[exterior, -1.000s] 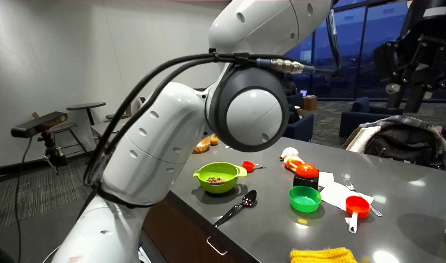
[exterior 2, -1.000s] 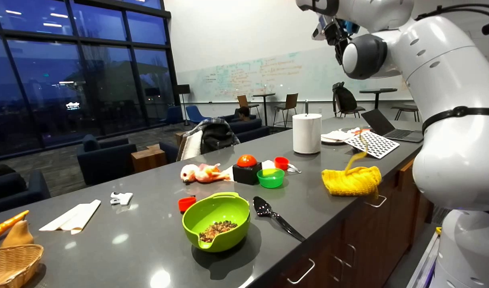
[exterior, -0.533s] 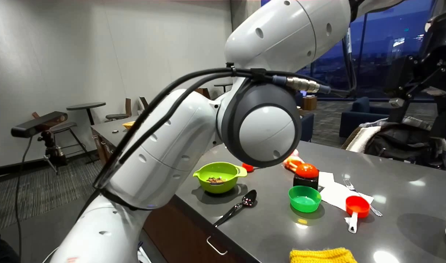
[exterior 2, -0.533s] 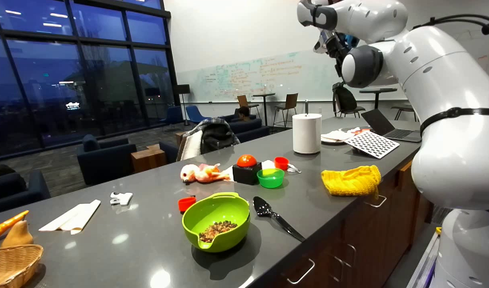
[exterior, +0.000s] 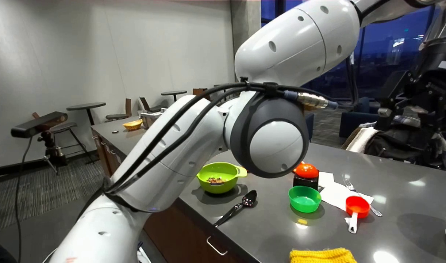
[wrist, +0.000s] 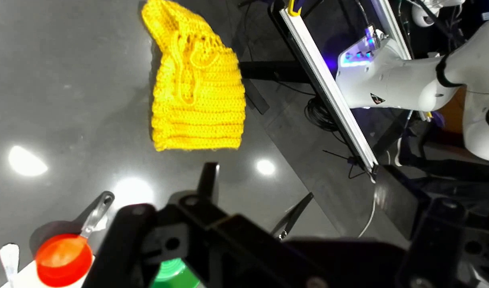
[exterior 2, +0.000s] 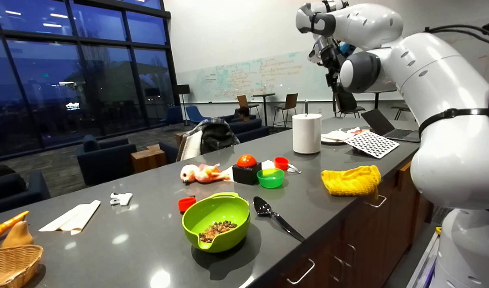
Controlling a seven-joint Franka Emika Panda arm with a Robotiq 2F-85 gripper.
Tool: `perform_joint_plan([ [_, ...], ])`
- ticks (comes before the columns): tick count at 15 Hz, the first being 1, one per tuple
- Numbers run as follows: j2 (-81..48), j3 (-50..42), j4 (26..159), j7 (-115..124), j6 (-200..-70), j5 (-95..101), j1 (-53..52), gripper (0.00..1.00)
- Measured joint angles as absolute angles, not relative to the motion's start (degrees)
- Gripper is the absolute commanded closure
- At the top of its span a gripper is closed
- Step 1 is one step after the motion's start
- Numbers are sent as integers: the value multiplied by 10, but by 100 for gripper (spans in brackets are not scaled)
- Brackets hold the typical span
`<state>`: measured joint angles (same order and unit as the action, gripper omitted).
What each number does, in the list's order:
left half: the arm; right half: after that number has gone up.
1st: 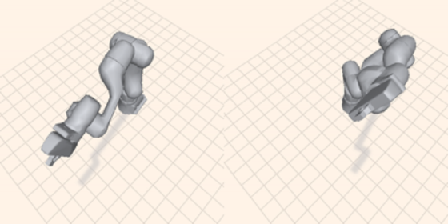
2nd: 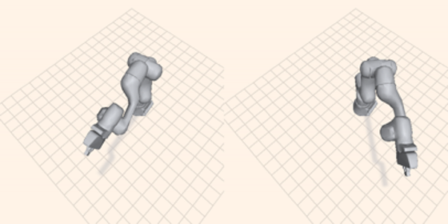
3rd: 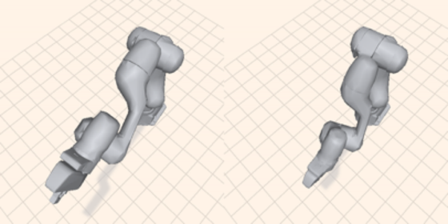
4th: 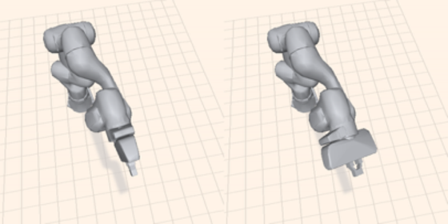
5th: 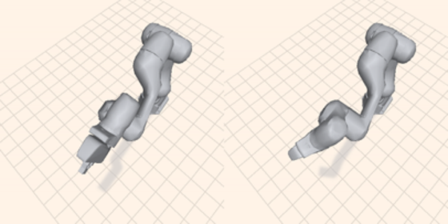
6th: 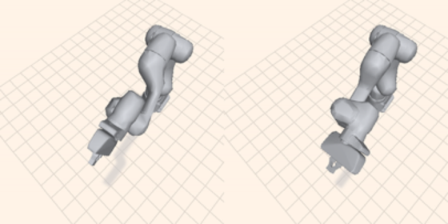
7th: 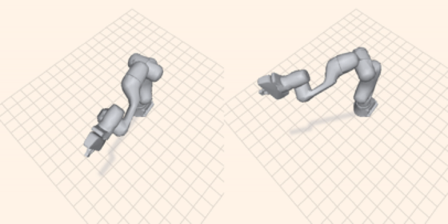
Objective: Move the yellow cloth to the right of the spoon
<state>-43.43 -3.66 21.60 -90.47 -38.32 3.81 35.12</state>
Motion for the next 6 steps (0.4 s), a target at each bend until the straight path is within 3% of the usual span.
perform_joint_plan([
  [6,-487,0,216,-918,-388,-8,338,0],
])
